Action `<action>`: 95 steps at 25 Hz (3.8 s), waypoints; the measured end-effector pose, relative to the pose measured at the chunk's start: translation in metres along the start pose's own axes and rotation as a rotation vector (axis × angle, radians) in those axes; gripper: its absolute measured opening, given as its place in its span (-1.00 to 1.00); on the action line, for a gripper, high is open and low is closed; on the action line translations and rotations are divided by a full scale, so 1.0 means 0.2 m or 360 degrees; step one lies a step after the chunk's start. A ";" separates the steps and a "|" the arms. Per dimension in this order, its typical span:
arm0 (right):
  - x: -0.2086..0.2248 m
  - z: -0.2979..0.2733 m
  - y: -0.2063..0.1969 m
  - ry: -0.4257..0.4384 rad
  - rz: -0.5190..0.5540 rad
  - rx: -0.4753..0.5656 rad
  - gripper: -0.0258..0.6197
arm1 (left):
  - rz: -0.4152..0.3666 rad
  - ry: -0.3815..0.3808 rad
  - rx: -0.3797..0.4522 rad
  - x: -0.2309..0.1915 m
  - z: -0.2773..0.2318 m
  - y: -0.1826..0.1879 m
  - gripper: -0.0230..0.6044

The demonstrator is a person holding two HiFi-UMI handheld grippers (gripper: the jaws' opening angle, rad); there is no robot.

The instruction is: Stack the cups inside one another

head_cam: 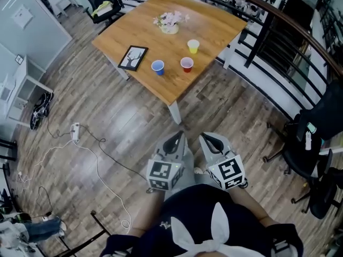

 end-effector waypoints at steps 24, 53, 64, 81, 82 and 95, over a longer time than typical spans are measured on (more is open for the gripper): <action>0.69 -1.10 0.44 -0.0094 -0.0075 -0.0031 -0.56 | -0.0021 -0.0025 -0.0019 -1.01 -0.81 0.32 -0.86; 1.13 -1.76 0.50 0.0092 0.0083 -0.0251 0.01 | 0.0117 0.0187 -0.0087 -1.45 -1.22 0.35 -0.86; 1.23 -1.93 0.33 0.0313 0.0175 -0.0468 0.06 | 0.0172 0.0317 -0.0145 -1.49 -1.35 0.33 -0.86; 1.38 -2.09 -0.10 0.0325 0.0220 -0.0830 0.18 | 0.0292 0.0391 -0.0291 -1.52 -1.37 0.17 -0.86; 1.39 -2.09 -0.11 0.0321 0.0217 -0.0841 0.18 | 0.0292 0.0391 -0.0296 -1.52 -1.37 0.17 -0.86; 1.43 -2.16 -0.24 0.0274 0.0205 -0.0933 0.18 | 0.0318 0.0376 -0.0351 -1.51 -1.39 0.10 -0.86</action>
Point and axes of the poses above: the fingertips, and each gripper's own axes: z backward along the fingers, x to its right, y out of its top, the point moved 1 cm from there along z, backward along the fingers, and after that the axes turned 4 degrees about -z, right-handed, at the moved point
